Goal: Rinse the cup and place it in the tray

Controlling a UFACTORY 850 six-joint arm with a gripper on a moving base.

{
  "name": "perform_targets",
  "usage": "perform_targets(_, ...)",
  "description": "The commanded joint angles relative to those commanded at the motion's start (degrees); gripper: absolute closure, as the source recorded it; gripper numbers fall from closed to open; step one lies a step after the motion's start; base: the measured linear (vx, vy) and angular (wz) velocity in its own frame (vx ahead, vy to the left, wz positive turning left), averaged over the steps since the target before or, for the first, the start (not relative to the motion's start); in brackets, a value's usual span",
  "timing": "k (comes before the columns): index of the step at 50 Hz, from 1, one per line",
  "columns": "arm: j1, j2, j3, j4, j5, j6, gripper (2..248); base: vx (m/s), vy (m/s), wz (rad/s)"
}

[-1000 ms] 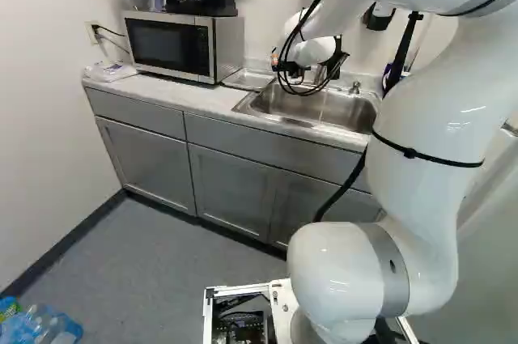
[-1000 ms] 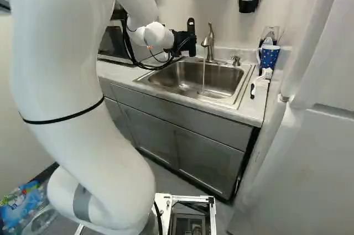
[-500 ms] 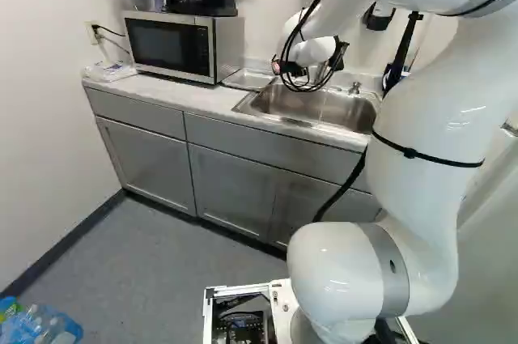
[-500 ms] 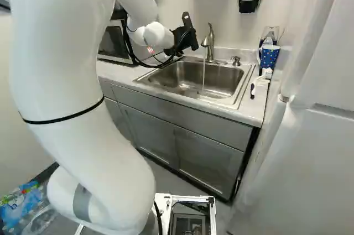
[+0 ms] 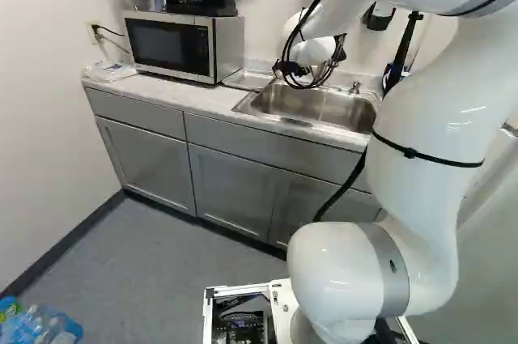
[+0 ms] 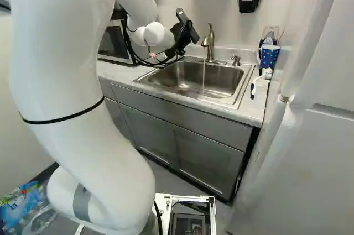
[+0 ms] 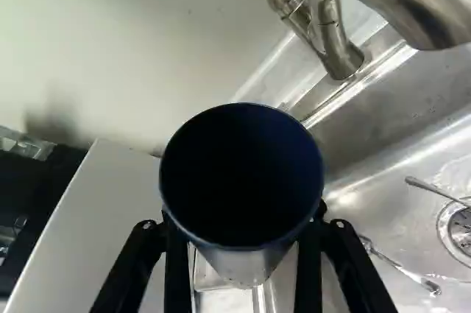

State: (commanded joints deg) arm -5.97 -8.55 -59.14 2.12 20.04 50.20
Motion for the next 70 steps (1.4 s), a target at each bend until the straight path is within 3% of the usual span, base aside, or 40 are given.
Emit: perform_targets(70,0.00,0.00,0.00,0.00,0.00,-42.17,125,0.000,0.000,0.000)
